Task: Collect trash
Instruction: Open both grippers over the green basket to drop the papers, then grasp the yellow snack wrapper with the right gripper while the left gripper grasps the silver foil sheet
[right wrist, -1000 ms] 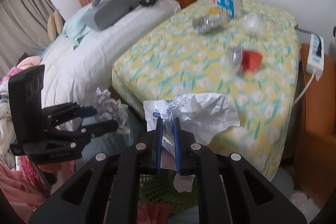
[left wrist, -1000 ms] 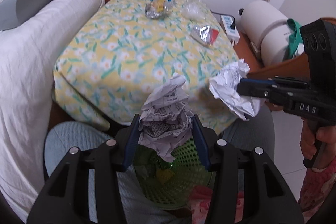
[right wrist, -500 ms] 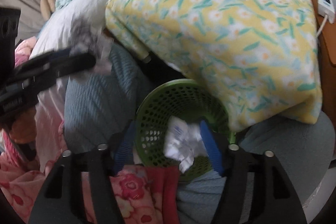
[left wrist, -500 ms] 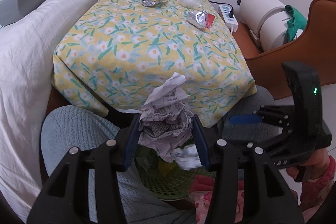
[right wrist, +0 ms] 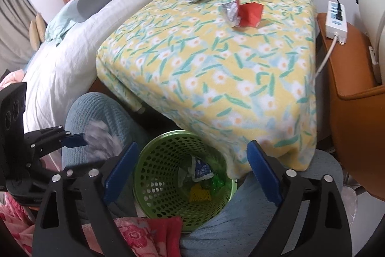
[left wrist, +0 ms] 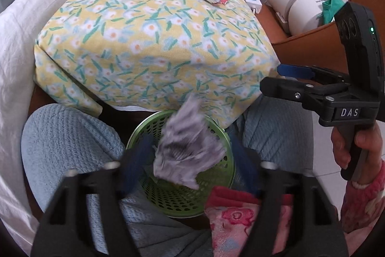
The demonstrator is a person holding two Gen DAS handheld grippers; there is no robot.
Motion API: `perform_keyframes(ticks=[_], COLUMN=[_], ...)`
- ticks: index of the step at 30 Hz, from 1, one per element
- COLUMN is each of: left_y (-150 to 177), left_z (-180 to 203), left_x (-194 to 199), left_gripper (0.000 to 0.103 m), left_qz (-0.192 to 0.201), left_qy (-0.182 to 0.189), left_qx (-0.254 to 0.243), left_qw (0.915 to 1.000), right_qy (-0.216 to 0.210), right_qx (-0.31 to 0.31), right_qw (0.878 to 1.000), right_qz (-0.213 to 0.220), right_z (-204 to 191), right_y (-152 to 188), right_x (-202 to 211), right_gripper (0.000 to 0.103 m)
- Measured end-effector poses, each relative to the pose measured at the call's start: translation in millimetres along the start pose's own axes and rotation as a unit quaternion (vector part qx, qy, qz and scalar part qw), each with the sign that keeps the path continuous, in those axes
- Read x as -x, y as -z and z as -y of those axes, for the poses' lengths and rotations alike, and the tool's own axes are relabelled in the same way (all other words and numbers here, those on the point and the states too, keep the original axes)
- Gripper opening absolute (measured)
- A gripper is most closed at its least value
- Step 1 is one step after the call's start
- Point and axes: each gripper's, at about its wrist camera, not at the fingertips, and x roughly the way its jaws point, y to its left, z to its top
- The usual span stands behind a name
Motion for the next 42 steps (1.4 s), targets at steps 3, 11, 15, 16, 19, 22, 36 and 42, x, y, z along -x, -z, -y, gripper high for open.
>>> perform_keyframes(ticks=[3,11,15,16,19,22,36,42], left_y=[-1,-7,-11,-13,-20,-29,-113,-157], left_z=[1,-3,-6,-7,-12,-17,-35,-33], left_x=[0,4,8,10,14,16,22,6], left_gripper=[0.088,0.092,0.092,0.092,0.092,0.092,0.092,0.093], left_qz=[0.004,0.02,0.034,0.038,0.049,0.056,0.124,0.135], left_qy=[-0.003,-0.034,-0.052,-0.056,-0.066,-0.075,-0.102,-0.1], left_qx=[0.001,0.008,0.009,0.009,0.013,0.015,0.024,0.014], left_qw=[1.0,0.9992,0.998,0.9976,0.9965,0.9955,0.9867,0.9857], right_qy=[0.003,0.007,0.007,0.007,0.01,0.014,0.051,0.061], right_qx=[-0.008,-0.02,-0.018,-0.018,-0.013,-0.01,0.005,0.002], right_qw=[1.0,1.0,1.0,1.0,1.0,1.0,0.996,0.995], right_qz=[-0.001,-0.001,-0.001,-0.001,0.002,0.011,0.067,0.084], right_z=[4,12,11,11,10,9,24,34], right_y=[0,1,0,0,-5,-12,-86,-120], right_x=[0,0,0,0,0,2,-10,-20], right_gripper=[0.094,0.094,0.094,0.094,0.094,0.094,0.094,0.094])
